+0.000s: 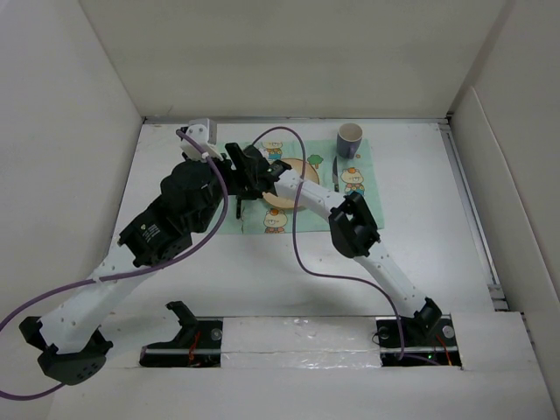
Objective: Set the dinner table for one person
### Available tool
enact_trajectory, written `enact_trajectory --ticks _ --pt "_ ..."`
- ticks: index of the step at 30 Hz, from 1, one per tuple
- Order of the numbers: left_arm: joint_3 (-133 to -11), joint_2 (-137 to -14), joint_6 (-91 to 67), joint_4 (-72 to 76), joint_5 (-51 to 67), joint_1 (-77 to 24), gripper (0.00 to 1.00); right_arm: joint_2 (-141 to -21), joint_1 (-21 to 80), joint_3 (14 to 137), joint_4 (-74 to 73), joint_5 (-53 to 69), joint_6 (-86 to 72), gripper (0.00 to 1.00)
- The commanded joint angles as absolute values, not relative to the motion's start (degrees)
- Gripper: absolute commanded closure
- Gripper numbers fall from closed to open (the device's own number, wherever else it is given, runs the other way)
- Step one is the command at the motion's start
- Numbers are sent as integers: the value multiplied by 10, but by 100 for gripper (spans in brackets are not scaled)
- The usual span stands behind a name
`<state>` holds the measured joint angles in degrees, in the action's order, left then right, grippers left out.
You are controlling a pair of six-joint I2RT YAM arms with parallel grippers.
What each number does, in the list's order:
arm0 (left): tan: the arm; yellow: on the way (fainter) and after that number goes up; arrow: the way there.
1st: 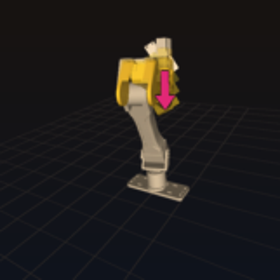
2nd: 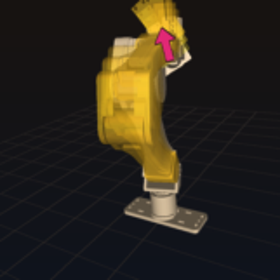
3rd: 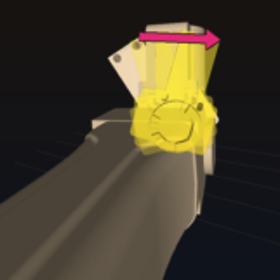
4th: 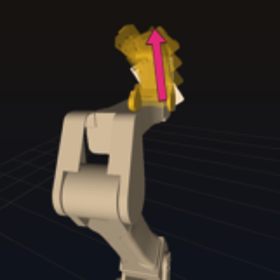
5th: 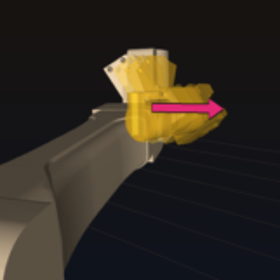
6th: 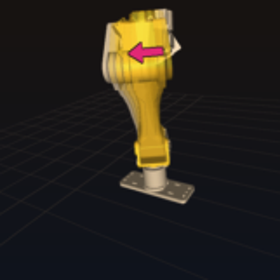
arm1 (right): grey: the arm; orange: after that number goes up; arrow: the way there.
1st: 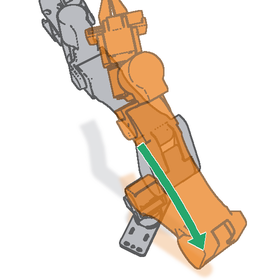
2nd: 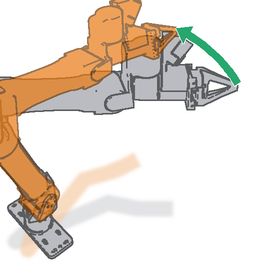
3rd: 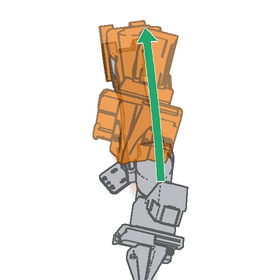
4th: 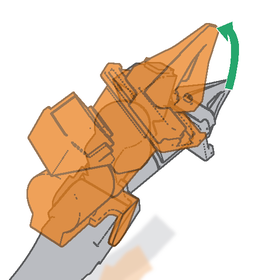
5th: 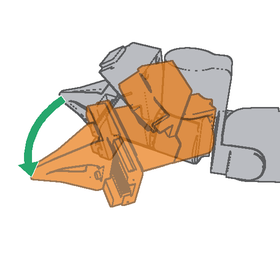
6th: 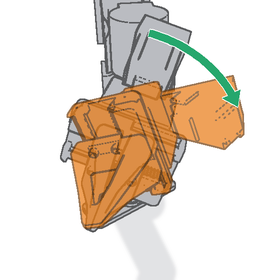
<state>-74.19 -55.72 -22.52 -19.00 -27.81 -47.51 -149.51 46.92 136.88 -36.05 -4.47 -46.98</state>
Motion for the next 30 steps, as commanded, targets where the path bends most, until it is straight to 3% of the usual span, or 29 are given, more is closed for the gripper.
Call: enact_trajectory --ticks 1,11,22,26,28,29,30 --pt "-734 -542 -221 -164 -277 -474 42 -1500 474 1395 -354 -49 -477 100" --pt "-735 -546 -215 -156 -293 -474 41 -1483 479 1383 -342 -21 -477 73" --pt "-839 -592 -160 -146 -344 -474 37 -1335 473 1350 -269 70 -446 40" --pt "-910 -656 -148 -171 -319 -474 33 -1174 438 1194 -206 86 -435 32" --pt "-1008 -697 -157 -228 -283 -474 30 -1097 419 1105 -137 89 -422 31" --pt "-1043 -738 -161 -241 -246 -474 23 -1023 391 1062 -121 100 -405 1" --pt "-1101 -757 -170 -253 -239 -474 21 -986 373 982 -90 125 -396 0"
